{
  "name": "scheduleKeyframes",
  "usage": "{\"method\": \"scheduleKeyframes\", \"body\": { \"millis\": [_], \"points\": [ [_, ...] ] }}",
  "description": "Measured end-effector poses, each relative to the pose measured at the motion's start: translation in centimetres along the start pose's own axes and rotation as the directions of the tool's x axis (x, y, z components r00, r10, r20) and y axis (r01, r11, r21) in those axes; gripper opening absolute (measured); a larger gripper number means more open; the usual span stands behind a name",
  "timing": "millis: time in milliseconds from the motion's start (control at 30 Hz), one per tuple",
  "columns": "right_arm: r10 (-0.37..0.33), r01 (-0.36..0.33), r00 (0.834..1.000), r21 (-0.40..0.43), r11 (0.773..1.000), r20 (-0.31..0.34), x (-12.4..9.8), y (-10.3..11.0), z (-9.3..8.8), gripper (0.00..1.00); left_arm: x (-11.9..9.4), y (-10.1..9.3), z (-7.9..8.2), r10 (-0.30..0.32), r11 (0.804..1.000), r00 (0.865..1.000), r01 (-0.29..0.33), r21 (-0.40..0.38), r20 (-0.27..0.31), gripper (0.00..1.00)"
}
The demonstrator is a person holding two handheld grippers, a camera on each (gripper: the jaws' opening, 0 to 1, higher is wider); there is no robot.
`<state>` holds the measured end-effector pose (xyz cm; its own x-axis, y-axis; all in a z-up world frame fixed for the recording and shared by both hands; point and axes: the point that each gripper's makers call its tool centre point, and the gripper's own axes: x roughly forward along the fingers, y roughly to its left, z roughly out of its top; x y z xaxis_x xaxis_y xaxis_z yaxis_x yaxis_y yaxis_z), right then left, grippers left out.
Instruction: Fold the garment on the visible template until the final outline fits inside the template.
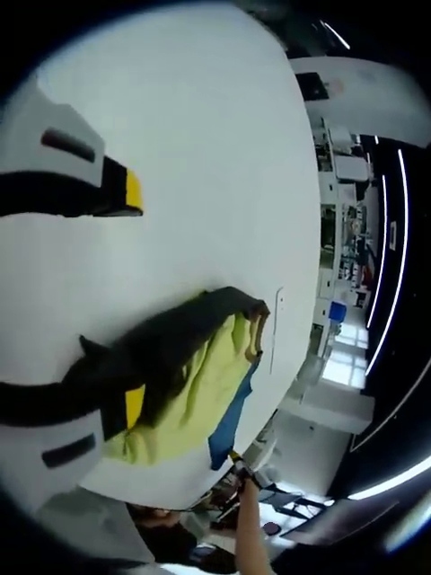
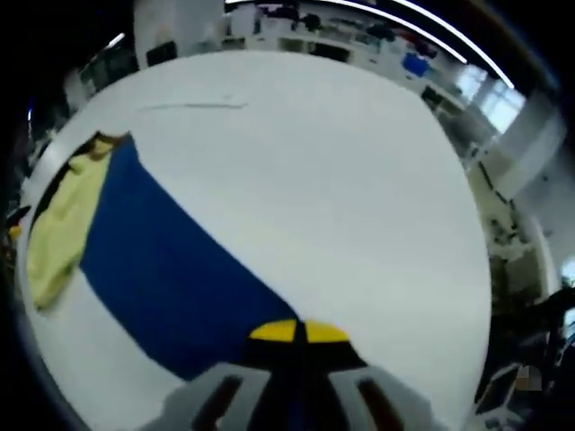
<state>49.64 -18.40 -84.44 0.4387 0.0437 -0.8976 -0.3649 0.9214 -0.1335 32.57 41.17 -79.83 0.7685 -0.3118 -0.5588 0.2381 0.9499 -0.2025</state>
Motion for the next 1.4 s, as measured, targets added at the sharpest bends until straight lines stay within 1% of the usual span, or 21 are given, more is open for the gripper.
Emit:
{"method": "scheduleKeyframes", "body": {
  "millis": [67, 300, 433, 533, 600, 667, 733, 767, 833, 867, 933, 967, 1067, 1100, 1133, 1167, 1200, 1233, 1267, 1300, 1400],
  "points": [
    [-0.001, 0.001, 1.0, -0.003, 1.0, -0.012, 0.2, 0.0, -0.1, 0.0, -0.3, 0.2, 0.0, 0.003, 1.0, 1.0, -0.003, -0.003, 0.004, 0.71],
    [-0.04, 0.04, 0.999, -0.005, 0.999, 0.002, 0.4, -0.6, 0.3, 0.0, -0.5, 0.6, -0.1, 0.011, 1.0, 1.0, -0.011, -0.01, 0.003, 0.71],
    [-0.04, 0.04, 0.999, -0.012, 0.999, -0.004, 0.4, -0.6, 0.3, 0.0, -0.5, 0.5, -0.1, 0.011, 1.0, 1.0, -0.011, -0.012, 0.006, 0.71],
    [-0.037, 0.037, 0.999, 0.012, 0.999, 0.002, 0.3, -0.6, 0.2, 0.0, -0.6, 0.3, -0.3, 0.01, 1.0, 1.0, -0.01, -0.016, 0.005, 0.71],
    [-0.034, 0.034, 0.999, 0.023, 0.999, 0.01, 0.0, -0.6, 0.1, 0.08, -0.6, 0.4, -0.3, 0.009, 1.0, 1.0, -0.009, -0.017, 0.004, 0.71],
    [-0.015, 0.014, 0.999, 0.029, 0.999, 0.029, 0.0, -0.4, 0.3, 0.22, -0.7, 0.4, -0.3, 0.007, 1.0, 1.0, -0.007, -0.018, 0.006, 0.71],
    [0.014, -0.015, 0.999, 0.023, 1.0, 0.051, -0.4, 0.1, 0.4, 0.3, -0.7, 0.2, -0.4, 0.002, 1.0, 1.0, -0.002, -0.019, 0.007, 0.71],
    [0.034, -0.035, 0.996, 0.016, 0.999, 0.083, -0.8, 0.5, 0.6, 0.33, -0.7, 0.2, -0.4, 0.0, 1.0, 1.0, 0.0, -0.02, 0.007, 0.71],
    [0.082, -0.087, 0.983, 0.021, 0.996, 0.161, -1.3, 1.3, 1.5, 0.42, -0.7, 0.0, -0.4, -0.003, 1.0, 1.0, 0.003, -0.021, 0.008, 0.71],
    [0.09, -0.098, 0.978, 0.037, 0.994, 0.189, -1.7, 1.5, 1.7, 0.48, -0.7, -0.1, -0.4, -0.005, 1.0, 1.0, 0.005, -0.022, 0.01, 0.71],
    [0.127, -0.139, 0.957, 0.027, 0.99, 0.26, -2.4, 2.2, 2.6, 0.59, -0.7, -0.2, -0.4, -0.008, 1.0, 1.0, 0.009, -0.022, 0.011, 0.71],
    [0.142, -0.16, 0.946, 0.042, 0.986, 0.291, -3.0, 2.7, 3.0, 0.68, -0.7, -0.2, -0.4, -0.009, 1.0, 1.0, 0.01, -0.022, 0.011, 0.71],
    [0.182, -0.194, 0.92, -0.001, 0.981, 0.347, -4.0, 3.9, 3.8, 0.86, -0.6, -0.4, -0.4, -0.016, 1.0, 1.0, 0.017, -0.02, 0.011, 0.71],
    [0.192, -0.199, 0.915, -0.016, 0.98, 0.356, -4.2, 4.2, 3.9, 0.88, -0.6, -0.4, -0.4, -0.018, 1.0, 1.0, 0.018, -0.019, 0.011, 0.71],
    [0.2, -0.201, 0.902, -0.037, 0.979, 0.383, -5.3, 4.8, 3.8, 0.91, -0.6, -0.4, -0.4, -0.02, 1.0, 1.0, 0.02, -0.018, 0.013, 0.71],
    [0.205, -0.206, 0.898, -0.041, 0.978, 0.39, -5.7, 5.1, 3.7, 0.97, -0.6, -0.5, -0.4, -0.022, 1.0, 1.0, 0.022, -0.018, 0.013, 0.71],
    [0.222, -0.225, 0.887, -0.041, 0.974, 0.405, -6.2, 5.6, 3.9, 0.99, -0.7, -0.7, -0.3, -0.025, 1.0, 1.0, 0.025, -0.018, 0.014, 0.71],
    [0.233, -0.236, 0.883, -0.044, 0.971, 0.408, -6.5, 5.8, 3.8, 0.99, -0.6, -0.7, -0.3, -0.027, 0.999, 1.0, 0.028, -0.017, 0.015, 0.71],
    [0.241, -0.245, 0.878, -0.044, 0.968, 0.413, -7.4, 6.7, 3.6, 0.99, -0.7, -0.8, -0.3, -0.031, 0.999, 0.999, 0.031, -0.015, 0.015, 0.71],
    [0.247, -0.246, 0.861, -0.061, 0.967, 0.445, -8.1, 7.2, 3.8, 0.99, -0.7, -0.9, -0.3, -0.034, 0.999, 0.999, 0.034, -0.012, 0.015, 0.7],
    [0.25, -0.248, 0.853, -0.067, 0.966, 0.459, -9.0, 7.7, 3.6, 0.99, -0.7, -1.4, -0.4, -0.048, 0.999, 0.999, 0.048, -0.003, 0.012, 0.7]
  ]
}}
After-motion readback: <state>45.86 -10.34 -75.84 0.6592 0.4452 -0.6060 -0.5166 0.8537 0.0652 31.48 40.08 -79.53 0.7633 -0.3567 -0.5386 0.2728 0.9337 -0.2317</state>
